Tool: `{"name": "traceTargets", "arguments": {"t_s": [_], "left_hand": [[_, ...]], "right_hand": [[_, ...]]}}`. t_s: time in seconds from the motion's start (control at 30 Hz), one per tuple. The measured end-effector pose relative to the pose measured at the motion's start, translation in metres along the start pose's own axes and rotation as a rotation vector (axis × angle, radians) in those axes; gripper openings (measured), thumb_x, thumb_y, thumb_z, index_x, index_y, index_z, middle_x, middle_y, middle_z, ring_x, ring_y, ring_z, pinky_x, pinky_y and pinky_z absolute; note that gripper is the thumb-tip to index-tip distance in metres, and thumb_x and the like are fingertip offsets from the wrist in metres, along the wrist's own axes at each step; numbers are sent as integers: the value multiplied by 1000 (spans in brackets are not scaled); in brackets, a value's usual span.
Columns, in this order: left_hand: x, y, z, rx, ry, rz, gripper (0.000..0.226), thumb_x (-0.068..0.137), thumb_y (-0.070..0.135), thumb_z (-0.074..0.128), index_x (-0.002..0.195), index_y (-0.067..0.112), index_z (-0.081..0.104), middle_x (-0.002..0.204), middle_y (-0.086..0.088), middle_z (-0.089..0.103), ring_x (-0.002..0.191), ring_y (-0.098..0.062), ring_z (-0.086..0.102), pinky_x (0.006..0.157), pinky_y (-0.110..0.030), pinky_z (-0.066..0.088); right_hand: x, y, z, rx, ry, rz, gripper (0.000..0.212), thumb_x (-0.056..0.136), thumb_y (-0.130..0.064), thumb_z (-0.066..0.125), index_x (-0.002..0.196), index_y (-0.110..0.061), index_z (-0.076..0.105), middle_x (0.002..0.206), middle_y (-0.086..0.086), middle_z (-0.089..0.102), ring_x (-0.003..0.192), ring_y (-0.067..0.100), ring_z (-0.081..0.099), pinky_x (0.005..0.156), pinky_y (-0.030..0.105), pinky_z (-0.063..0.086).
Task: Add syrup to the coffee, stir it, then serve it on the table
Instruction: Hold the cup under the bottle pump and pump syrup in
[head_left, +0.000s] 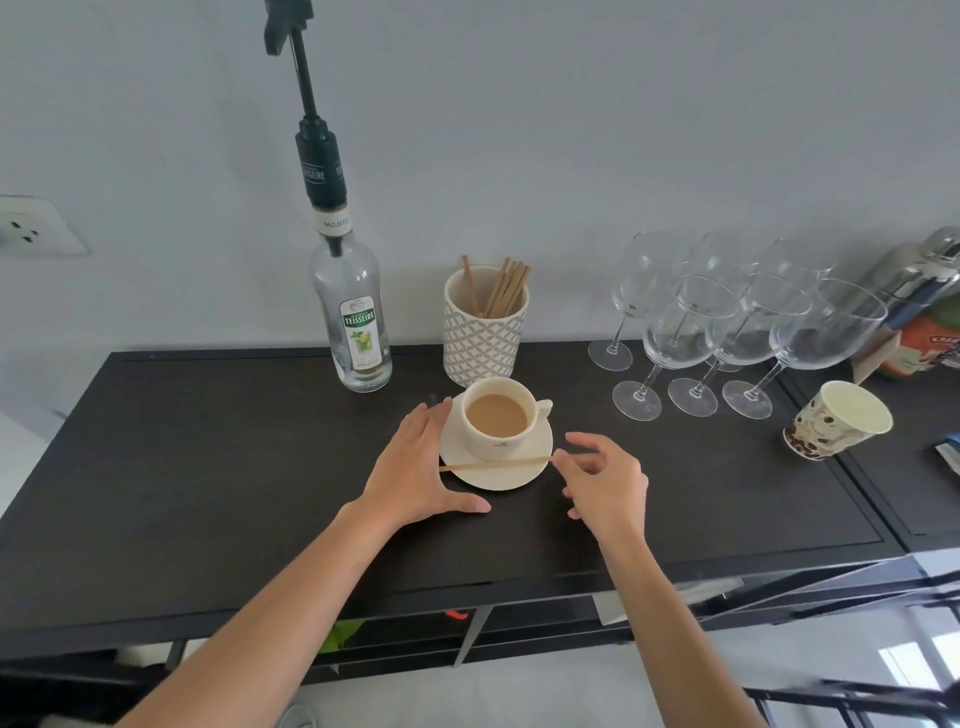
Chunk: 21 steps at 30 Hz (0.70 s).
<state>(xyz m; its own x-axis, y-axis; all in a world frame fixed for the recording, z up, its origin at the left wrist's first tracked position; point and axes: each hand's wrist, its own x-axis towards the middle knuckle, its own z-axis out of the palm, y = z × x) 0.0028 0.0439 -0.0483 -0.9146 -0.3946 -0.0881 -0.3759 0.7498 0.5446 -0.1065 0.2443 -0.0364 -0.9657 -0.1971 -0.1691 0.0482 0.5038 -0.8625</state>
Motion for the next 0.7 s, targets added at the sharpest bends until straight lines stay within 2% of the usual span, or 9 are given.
{"name": "traceTargets", "arguments": {"t_s": [0.03,0.1,0.17,0.23,0.3,0.37,0.5,0.7], "left_hand": [[1,0,1,4,4,4,139,53,72,82,158,23,5,166,7,10,153,-15,1,120,-37,17],[4,1,2,14,5,7,141,52,74,81,159,22,6,166,6,11,153,-16,2,121,-37,16],[8,2,3,13,2,-1,142,51,76,80,159,21,6,165,5,13,153,-18,4,121,-39,15],[11,3,3,14,8,-10,143,50,76,80,159,19,7,165,4,15,153,-19,6,122,-40,16],[11,4,4,19,11,-16,142,51,75,80,158,18,6,165,2,16,153,-20,6,122,-40,16],[11,4,3,13,5,-29,142,53,73,82,159,19,4,165,3,14,153,-19,5,121,-40,16],[8,2,-1,6,-3,-69,140,55,69,83,159,21,2,166,5,10,153,-15,1,121,-40,17],[-1,-9,-11,14,-16,-120,140,56,65,85,159,21,0,166,3,9,153,-15,-1,121,-40,15]], "right_hand": [[4,0,0,-30,27,-39,26,91,-26,72,117,-27,70,81,-15,73,79,14,72,70,39,63],[14,-1,1,-132,45,-149,26,93,-21,67,119,-26,69,84,-19,70,98,21,68,87,36,56],[23,-3,3,-207,-23,-218,36,96,-16,63,131,-23,61,103,-12,74,117,26,60,94,34,49],[31,-4,7,-247,-116,-201,47,99,-15,59,145,-21,50,126,-5,71,140,30,43,111,40,40],[36,-6,9,-274,-183,-166,50,102,-18,54,151,-21,41,136,-4,66,153,37,19,121,50,23],[39,-6,11,-272,-206,-163,52,103,-18,52,153,-20,38,137,-5,65,154,39,12,123,52,18],[39,-6,14,-264,-214,-165,54,101,-18,55,152,-20,38,135,-6,67,151,36,25,122,56,23],[32,-12,28,-272,-245,-204,58,98,-17,62,151,-21,39,131,-6,68,141,28,45,119,52,34]]}}
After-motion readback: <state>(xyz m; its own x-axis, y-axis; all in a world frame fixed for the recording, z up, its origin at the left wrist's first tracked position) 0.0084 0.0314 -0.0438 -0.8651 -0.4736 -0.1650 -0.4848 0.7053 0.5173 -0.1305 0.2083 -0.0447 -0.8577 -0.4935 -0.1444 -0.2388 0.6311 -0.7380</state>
